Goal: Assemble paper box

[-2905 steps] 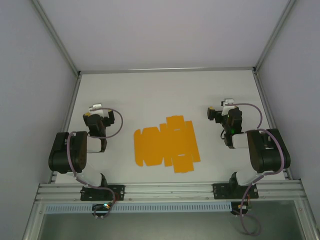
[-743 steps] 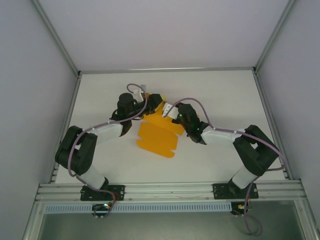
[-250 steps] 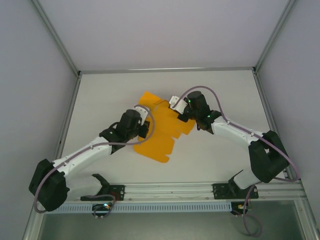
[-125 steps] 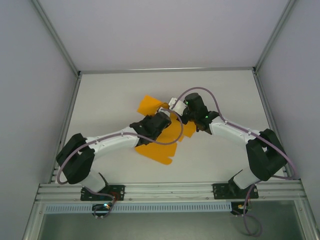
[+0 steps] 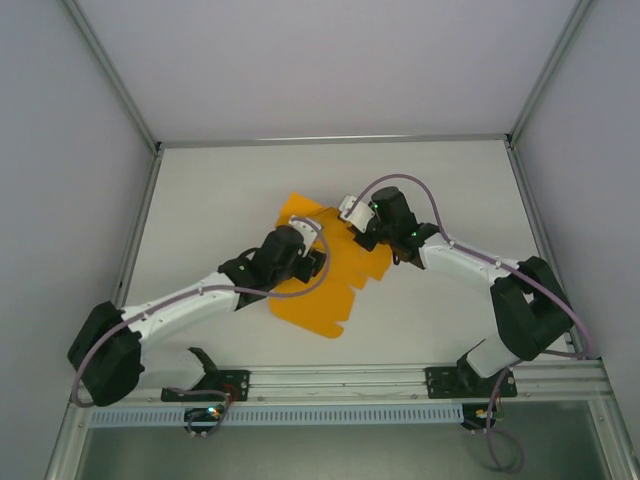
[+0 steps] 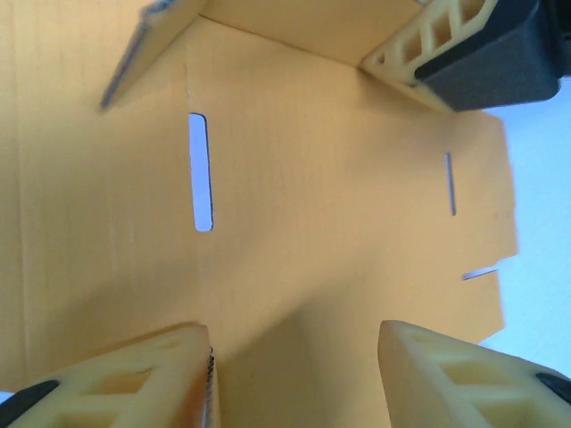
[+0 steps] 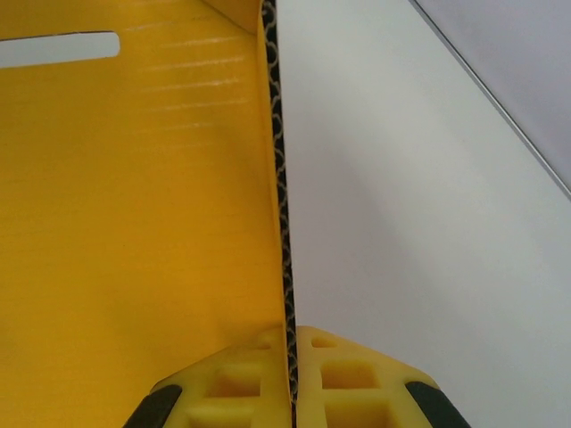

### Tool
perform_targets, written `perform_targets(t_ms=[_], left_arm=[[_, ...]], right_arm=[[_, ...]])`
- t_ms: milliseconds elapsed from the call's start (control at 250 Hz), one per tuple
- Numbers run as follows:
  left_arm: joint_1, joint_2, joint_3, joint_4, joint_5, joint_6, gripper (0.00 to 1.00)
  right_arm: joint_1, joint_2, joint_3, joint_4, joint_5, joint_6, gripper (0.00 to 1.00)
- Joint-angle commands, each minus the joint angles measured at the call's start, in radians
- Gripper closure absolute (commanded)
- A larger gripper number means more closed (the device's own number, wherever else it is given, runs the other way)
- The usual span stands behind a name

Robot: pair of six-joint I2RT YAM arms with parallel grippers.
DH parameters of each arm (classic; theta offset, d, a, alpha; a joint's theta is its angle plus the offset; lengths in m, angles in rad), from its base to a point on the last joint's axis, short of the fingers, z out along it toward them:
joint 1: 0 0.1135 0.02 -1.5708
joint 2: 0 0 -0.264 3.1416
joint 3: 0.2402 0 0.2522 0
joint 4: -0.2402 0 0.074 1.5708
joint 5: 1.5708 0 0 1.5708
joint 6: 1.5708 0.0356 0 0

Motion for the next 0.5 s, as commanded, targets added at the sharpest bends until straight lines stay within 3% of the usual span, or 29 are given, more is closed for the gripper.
perform_targets(t_ms=[0, 116, 212, 351, 495], left_arm=[[0.022, -0.091, -0.059, 0.050, 0.143, -0.099, 0.35], [0.075, -0.230, -0.105, 0.015, 0.110, -0.150, 0.00], [0.148, -0.329, -0.096, -0.102, 0.044, -0.224, 0.00], [0.337, -0.388, -0.047, -0.310, 0.002, -0.340, 0.00], [0.524, -0.343, -0.058, -0.309, 0.179, -0.357, 0.00]], right_arm=[[-0.007, 0.007, 0.003, 0.058, -0.021, 0.048, 1.00], [-0.010, -0.003, -0.011, 0.066, -0.029, 0.040, 1.00], [-0.013, -0.013, -0.020, 0.070, -0.040, 0.033, 1.00], [-0.018, -0.030, -0.032, 0.071, -0.072, 0.031, 1.00], [-0.021, -0.031, -0.026, 0.068, -0.075, 0.032, 1.00]])
